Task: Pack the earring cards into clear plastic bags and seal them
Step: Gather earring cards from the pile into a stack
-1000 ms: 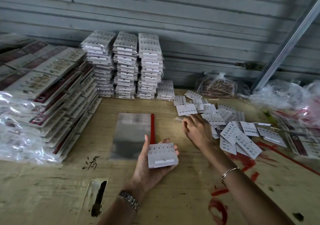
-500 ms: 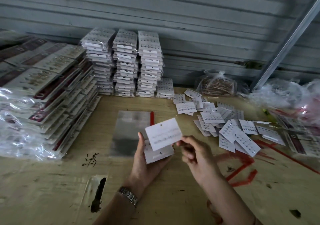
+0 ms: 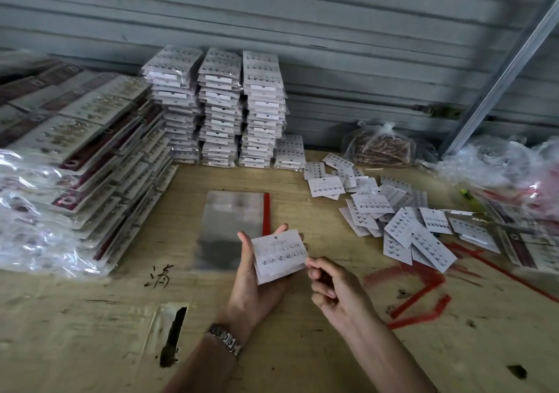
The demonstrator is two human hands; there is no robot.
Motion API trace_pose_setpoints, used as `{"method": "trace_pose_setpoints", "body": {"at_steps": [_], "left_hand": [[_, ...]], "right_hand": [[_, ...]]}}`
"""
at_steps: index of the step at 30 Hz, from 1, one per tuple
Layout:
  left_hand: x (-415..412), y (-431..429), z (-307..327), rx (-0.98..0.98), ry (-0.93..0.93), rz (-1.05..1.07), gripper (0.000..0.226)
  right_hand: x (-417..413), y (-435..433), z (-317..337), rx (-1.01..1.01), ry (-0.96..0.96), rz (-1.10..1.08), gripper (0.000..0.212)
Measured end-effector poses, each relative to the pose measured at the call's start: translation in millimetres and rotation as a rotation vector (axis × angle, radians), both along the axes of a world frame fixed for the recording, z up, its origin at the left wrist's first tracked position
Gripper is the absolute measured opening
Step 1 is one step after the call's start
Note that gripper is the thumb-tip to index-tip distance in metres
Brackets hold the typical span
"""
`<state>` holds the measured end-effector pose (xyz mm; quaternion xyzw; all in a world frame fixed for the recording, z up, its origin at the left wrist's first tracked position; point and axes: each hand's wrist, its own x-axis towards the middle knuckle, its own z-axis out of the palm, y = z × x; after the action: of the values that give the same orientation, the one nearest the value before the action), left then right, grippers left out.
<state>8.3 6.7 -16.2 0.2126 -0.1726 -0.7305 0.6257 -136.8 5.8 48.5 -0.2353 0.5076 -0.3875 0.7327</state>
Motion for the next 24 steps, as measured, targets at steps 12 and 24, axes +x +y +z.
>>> {"method": "trace_pose_setpoints", "body": {"at_steps": [12, 24], "left_hand": [[1, 2, 5, 0.014, -0.006, -0.072, 0.094], [2, 7, -1, 0.009, 0.019, -0.218, 0.083]], "right_hand": [[-4, 6, -1, -0.207, 0.332, -0.001, 0.025], [-8, -16, 20, -1.263, 1.123, 0.916, 0.103]]}}
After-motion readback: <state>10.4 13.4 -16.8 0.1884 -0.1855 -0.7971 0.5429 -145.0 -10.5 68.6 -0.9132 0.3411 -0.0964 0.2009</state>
